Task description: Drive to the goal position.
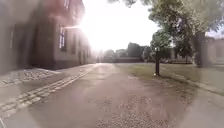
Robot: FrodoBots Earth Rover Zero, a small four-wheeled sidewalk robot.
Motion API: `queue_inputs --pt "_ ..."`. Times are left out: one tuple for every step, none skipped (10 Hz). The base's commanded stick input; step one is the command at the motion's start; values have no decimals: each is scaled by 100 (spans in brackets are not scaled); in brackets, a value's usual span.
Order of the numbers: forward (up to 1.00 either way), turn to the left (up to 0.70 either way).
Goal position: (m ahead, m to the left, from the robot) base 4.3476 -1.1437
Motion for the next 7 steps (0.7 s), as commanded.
queue_inputs --pt "60 0" --pt "60 0" --pt "60 0" --pt "60 0" --pt "60 0" --pt "60 0" --pt "60 0"
